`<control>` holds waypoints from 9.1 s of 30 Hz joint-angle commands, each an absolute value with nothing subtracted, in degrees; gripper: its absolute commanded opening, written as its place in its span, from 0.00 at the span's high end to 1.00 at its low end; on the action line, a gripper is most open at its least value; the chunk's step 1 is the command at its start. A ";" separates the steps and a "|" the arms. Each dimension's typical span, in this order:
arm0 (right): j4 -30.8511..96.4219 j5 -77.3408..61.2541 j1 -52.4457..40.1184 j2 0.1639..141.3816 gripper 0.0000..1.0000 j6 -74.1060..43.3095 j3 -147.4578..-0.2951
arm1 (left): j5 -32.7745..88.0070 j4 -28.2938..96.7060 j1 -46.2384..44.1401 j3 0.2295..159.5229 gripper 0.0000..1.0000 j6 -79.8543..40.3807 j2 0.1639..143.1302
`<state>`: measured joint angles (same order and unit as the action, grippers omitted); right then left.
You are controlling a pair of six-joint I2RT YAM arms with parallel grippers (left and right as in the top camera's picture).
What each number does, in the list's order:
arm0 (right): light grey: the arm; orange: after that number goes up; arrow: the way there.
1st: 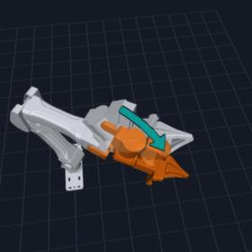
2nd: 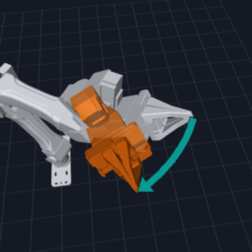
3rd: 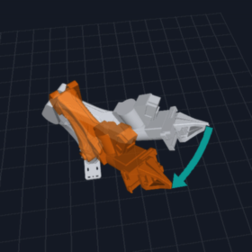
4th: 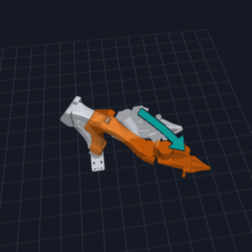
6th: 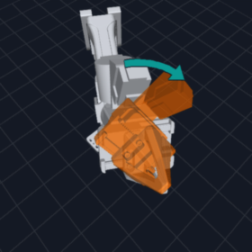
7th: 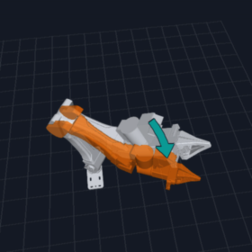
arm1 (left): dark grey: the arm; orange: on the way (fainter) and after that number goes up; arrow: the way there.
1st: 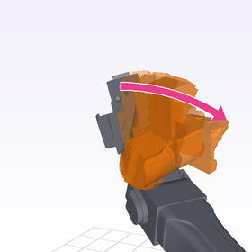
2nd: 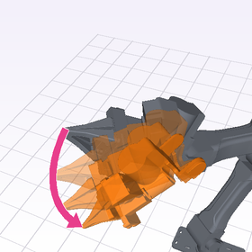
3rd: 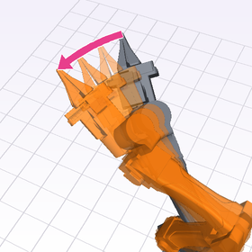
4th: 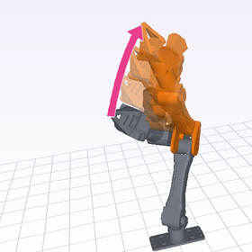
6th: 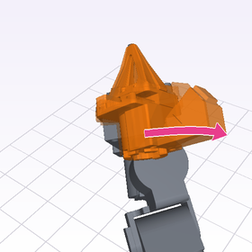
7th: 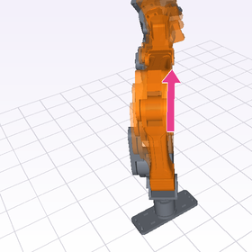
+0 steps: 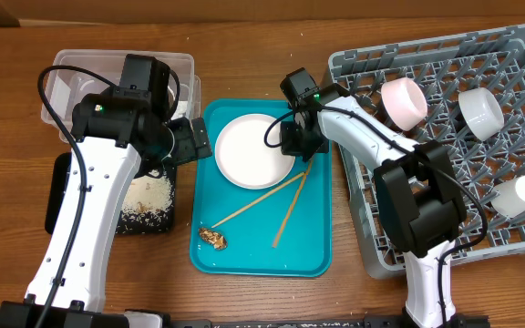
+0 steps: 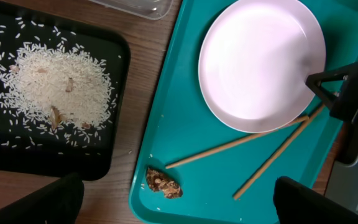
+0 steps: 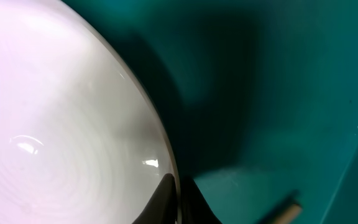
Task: Sort waste into correct bins and load items into the dishwasher
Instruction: 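Grasp the white plate edge with right gripper and lift it, then place the white plate upright in the dish rack with right gripper, then grasp a wooden chopstick on the teal tray with right gripper, then carry the chopstick and insert it upright into the rack, then release the chopstick in the rack with right gripper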
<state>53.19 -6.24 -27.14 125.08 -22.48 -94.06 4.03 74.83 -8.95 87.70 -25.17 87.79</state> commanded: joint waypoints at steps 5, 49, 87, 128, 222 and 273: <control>55.79 -5.17 -26.13 122.50 0.96 -21.08 -97.25 | 3.86 74.89 -9.02 88.12 0.01 -25.30 87.72; 67.46 41.82 -21.63 105.12 0.62 -31.81 -94.78 | 3.90 75.40 -9.02 88.12 0.00 -25.30 87.72; 55.57 -10.22 -33.34 96.71 0.38 -45.25 -66.48 | 3.88 75.33 -9.02 88.12 0.00 -25.30 87.72; 50.06 -10.57 -34.17 112.92 0.85 -46.28 -66.50 | 3.88 75.20 -9.02 88.12 0.00 -25.30 87.72; 71.59 9.63 -4.12 83.15 0.96 10.61 -67.57 | 3.86 76.29 -9.02 88.12 0.00 -24.21 87.72; 72.27 -11.64 -1.54 81.71 0.41 11.92 -67.55 | 3.90 79.42 -9.04 87.22 0.00 -23.79 87.74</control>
